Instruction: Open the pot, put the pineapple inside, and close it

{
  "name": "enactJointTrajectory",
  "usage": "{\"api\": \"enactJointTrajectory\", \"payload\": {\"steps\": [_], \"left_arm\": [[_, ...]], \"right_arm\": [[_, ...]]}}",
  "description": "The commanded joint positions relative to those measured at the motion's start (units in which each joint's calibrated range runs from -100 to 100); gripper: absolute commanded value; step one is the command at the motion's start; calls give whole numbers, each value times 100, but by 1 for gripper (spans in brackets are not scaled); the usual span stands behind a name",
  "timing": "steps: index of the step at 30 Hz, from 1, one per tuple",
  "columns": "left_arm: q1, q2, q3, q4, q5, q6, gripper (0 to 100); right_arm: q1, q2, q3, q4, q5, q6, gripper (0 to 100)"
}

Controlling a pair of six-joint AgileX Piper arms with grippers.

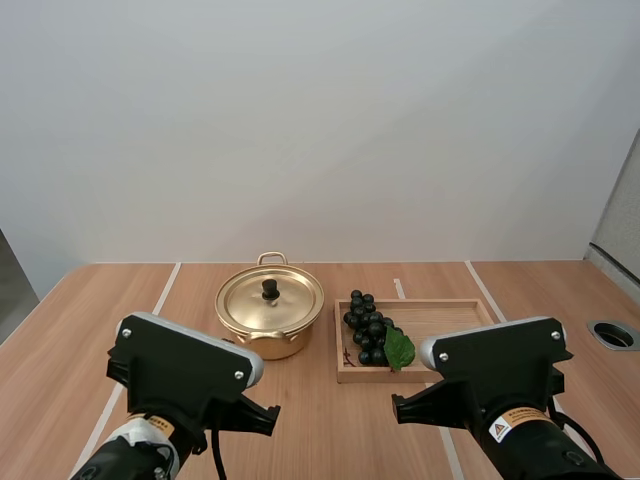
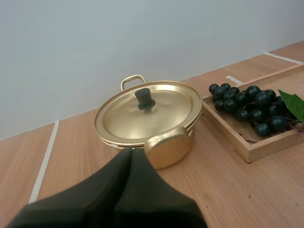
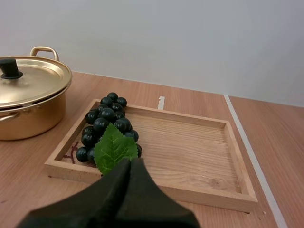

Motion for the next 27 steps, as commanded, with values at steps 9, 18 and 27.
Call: {"api": "enactJointTrajectory", "payload": {"steps": [9,18,27], "left_arm": [[19,-22,20,-265,-225,-177,0],[82,-22,20,-265,-260,-177,0],[82,-22,20,-265,-280,-177,0]], "right_arm": [[-6,-26,0,27,-21,61,0],[-6,-26,0,27,-37,60,0],[-6,-26,0,27,-37,60,0]]}}
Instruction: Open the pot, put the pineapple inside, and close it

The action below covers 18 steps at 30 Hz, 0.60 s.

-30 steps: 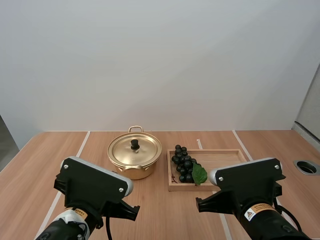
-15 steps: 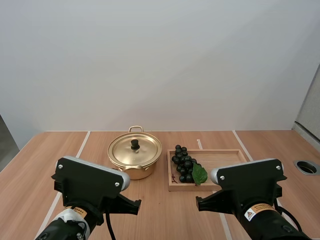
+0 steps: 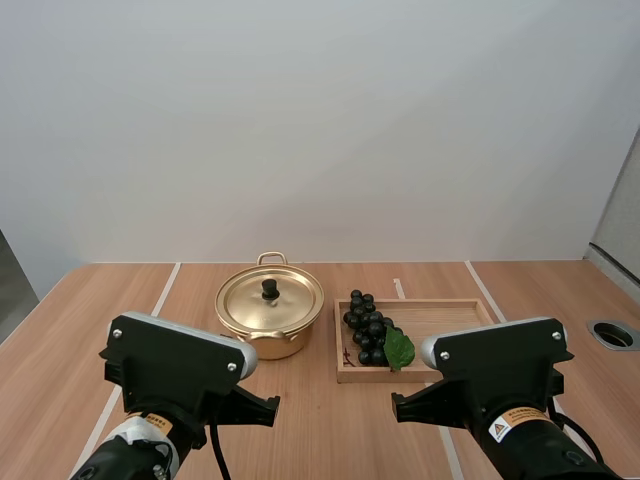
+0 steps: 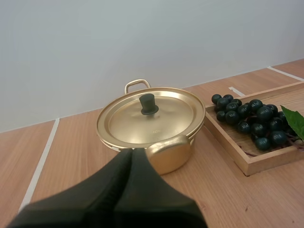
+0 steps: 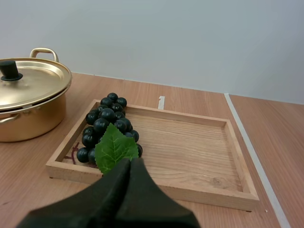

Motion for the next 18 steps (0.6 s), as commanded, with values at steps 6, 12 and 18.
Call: {"api": "enactJointTrajectory", "payload": {"steps": [6,12,18], "left_arm": [[70,-22,10,-100,-154,-73,0],[87,-22,10,303,-191,-568,0],[146,-22,10,2634,-172,-2351,0]], "right_arm": [[-6,-26,0,27,-37,4,0],[-6,-26,0,27,-37,4,0],[-6,-26,0,27,-37,4,0]]}}
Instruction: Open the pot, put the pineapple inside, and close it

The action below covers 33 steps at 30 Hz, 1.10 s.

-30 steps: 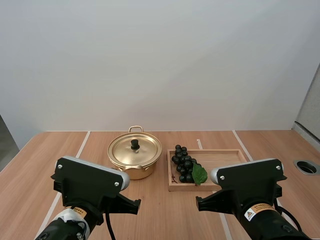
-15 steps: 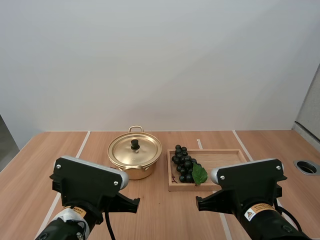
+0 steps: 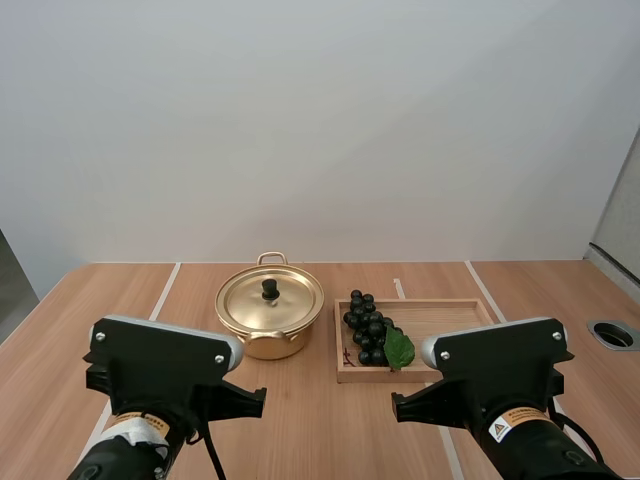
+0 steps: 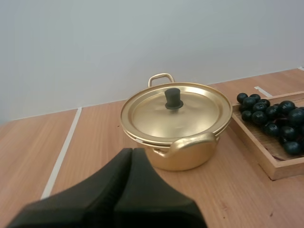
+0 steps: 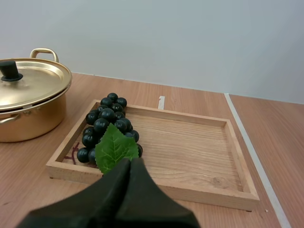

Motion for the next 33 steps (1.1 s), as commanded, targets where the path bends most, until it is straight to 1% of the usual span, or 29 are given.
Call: {"api": "enactJointTrajectory", "payload": {"steps": [1,3,5,6,33], "left_arm": [[18,-22,10,1172,-88,-1082,0],[52,-22,10,1564,-88,-1596,0],[58,-22,10,1821,-73,-1884,0],[58,-22,10,1844,-73,-1933,0],[50,-22,10,1844,-155,-1952,0]], "right_arm": [[-6,-26,0,27,-37,-7,0],[-6,-26,0,27,-37,-7,0],[-6,-26,0,27,-37,-7,0],[-6,-26,0,27,-37,-7,0],[-21,-26,0,16,-37,-16,0]]}}
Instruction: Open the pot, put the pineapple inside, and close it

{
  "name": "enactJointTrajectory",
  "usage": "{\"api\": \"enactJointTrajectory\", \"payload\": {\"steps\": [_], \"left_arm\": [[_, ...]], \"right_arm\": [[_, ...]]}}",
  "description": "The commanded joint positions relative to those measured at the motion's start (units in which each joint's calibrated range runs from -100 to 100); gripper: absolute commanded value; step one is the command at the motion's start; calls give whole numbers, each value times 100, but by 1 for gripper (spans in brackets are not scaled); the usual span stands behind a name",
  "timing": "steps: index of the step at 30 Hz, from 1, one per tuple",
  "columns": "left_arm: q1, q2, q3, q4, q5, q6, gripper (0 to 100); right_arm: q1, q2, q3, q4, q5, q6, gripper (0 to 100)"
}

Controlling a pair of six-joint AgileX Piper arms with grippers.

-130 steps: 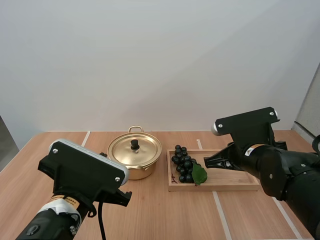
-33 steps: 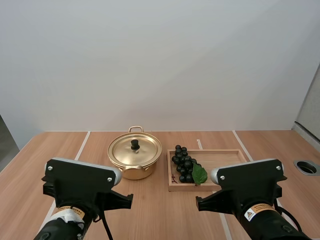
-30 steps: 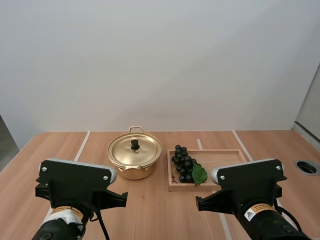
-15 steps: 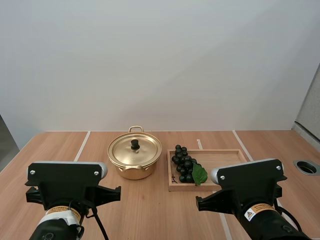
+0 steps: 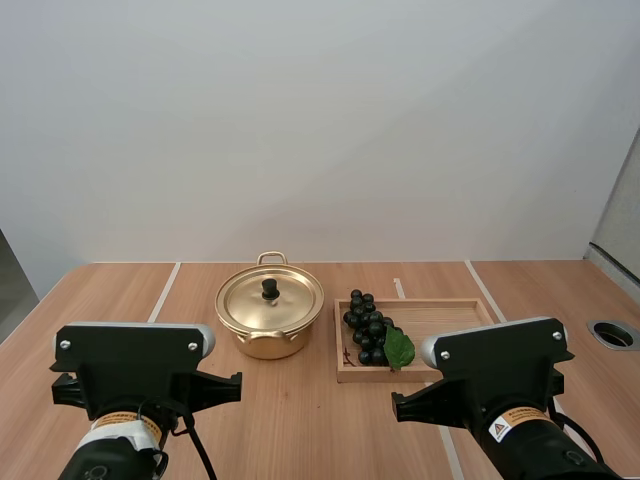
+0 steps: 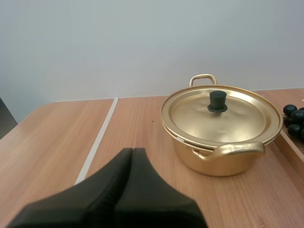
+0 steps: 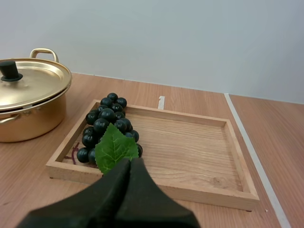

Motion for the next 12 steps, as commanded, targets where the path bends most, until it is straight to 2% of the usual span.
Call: {"api": "enactJointTrajectory", "payload": {"steps": [1,12], "left_arm": [[-1,-22,10,83,-144,-65,0],[-1,-22,10,83,-144,-65,0]], "right_arm": [[-21,-26,0,16,-37,-16,0],[-21,-26,0,16,-53,-16,0]]}}
